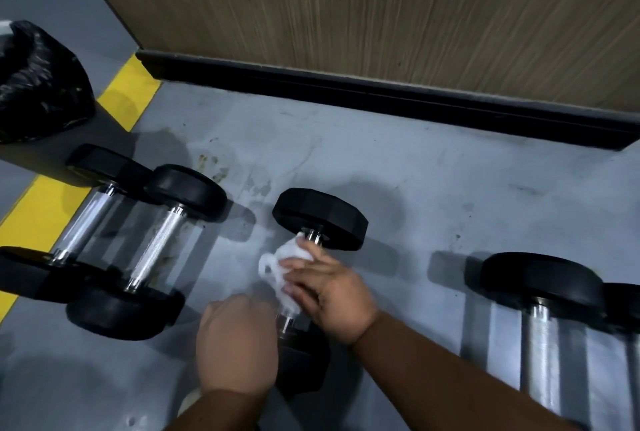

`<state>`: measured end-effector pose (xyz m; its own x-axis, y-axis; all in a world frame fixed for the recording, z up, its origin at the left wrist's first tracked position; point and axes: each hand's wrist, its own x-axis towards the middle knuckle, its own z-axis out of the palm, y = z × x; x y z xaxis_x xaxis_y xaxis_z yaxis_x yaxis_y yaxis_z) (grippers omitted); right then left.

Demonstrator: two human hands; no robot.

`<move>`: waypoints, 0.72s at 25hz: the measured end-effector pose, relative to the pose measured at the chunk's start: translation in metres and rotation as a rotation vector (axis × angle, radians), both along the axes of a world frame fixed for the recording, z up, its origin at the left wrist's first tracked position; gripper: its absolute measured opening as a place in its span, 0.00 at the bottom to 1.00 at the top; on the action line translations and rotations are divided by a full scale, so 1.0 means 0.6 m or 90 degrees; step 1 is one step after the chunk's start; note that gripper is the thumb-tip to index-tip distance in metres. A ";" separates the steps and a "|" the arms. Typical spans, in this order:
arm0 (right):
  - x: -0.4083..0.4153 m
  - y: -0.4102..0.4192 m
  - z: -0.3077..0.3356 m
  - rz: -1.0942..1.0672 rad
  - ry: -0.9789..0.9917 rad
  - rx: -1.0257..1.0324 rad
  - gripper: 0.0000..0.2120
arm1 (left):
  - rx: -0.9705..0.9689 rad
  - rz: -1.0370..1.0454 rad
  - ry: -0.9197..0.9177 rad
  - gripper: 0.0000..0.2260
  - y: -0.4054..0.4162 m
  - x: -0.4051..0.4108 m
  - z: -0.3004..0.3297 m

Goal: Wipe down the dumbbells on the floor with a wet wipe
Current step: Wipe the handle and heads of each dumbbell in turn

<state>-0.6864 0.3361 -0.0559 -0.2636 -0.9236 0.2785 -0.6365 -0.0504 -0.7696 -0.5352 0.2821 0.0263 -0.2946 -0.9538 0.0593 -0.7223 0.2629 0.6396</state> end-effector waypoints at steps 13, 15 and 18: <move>0.002 0.003 0.005 0.142 0.088 -0.036 0.10 | -0.024 0.010 -0.011 0.18 -0.002 0.000 -0.011; 0.004 0.013 0.004 0.211 0.106 -0.041 0.11 | -0.013 0.014 -0.001 0.17 -0.003 0.001 -0.013; -0.024 -0.021 0.014 0.132 0.111 -0.032 0.12 | -0.023 0.000 0.010 0.16 -0.001 -0.006 -0.010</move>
